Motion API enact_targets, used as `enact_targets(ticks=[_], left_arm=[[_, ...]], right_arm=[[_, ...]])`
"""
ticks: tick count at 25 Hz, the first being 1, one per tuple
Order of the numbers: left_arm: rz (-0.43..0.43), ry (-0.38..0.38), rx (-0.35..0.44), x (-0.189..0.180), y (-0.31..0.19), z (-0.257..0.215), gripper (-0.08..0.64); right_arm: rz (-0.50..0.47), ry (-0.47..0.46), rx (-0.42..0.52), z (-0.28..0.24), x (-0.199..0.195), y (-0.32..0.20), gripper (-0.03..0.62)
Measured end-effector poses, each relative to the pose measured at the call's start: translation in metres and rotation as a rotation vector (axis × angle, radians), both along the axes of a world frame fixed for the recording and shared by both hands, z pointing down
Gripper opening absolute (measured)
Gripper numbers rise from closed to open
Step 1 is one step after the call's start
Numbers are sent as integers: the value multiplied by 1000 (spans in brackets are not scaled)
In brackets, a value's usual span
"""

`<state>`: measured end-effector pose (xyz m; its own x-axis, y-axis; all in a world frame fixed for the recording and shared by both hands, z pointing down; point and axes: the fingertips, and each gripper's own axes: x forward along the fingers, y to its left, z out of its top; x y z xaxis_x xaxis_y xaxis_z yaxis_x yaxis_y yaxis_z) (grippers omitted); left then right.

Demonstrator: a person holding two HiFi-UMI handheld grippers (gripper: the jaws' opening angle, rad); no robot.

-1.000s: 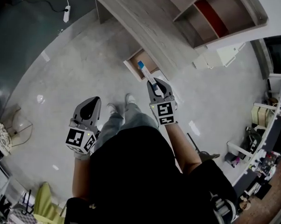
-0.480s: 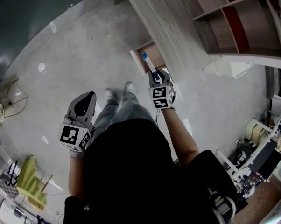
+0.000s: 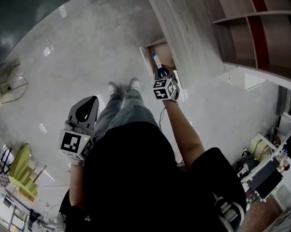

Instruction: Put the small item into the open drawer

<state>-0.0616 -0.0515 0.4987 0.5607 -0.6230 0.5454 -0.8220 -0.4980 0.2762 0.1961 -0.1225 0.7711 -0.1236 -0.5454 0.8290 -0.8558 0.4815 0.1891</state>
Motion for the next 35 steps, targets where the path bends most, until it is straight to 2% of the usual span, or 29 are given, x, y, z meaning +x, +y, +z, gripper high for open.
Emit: enact_targets(ticks=[11,20,28,35], left_arm=[[-64,3,-42,5,21,10,2],[-81,-1,-64,4,28,15,2],[-76,3,-60,2,28,14,2],[-71,28,-43,0,24,12,2]], right_arm=[[-33,65,-124,67,0,-3,94],[11,93,-198,100,3,-10,103],[11,63,-211,100,-9,-11,164],[2,33,-176,75,-19,-8,201]])
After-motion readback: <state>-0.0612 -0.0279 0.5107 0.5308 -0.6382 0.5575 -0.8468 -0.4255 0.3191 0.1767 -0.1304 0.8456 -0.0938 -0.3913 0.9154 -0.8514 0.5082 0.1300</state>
